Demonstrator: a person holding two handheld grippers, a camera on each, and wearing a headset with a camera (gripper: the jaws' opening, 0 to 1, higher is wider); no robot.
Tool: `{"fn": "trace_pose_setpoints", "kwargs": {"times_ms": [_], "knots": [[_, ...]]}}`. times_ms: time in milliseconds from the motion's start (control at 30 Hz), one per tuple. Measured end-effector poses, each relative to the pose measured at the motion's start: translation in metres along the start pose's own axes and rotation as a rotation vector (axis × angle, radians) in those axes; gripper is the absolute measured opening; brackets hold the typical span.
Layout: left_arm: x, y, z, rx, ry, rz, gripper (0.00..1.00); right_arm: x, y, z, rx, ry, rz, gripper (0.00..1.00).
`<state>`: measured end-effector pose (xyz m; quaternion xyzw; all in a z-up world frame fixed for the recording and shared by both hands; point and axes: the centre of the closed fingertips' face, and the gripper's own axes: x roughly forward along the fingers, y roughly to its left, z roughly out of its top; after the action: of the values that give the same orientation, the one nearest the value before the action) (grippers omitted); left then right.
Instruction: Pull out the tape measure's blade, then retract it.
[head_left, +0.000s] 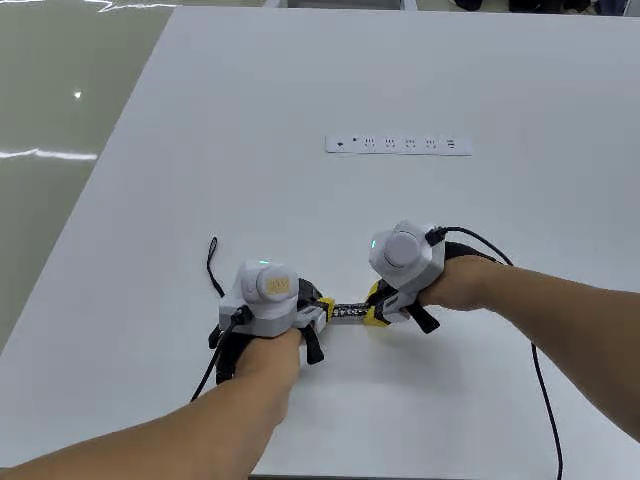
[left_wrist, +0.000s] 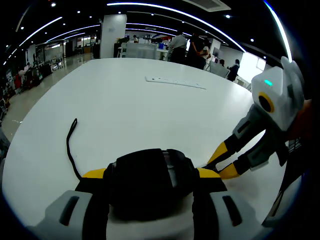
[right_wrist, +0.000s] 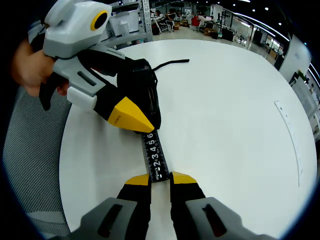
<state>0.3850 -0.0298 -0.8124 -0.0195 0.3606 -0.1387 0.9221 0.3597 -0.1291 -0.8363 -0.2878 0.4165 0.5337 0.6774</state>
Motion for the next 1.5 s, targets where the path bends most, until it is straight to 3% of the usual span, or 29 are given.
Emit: {"fn": "trace_pose_setpoints", "kwargs": {"times_ms": [1500], "knots": [[0.0, -0.001, 0.0, -0.007, -0.002, -0.008, 0.65, 0.009, 0.002, 0.015, 0.002, -0.01, 0.005, 0.13]]}}
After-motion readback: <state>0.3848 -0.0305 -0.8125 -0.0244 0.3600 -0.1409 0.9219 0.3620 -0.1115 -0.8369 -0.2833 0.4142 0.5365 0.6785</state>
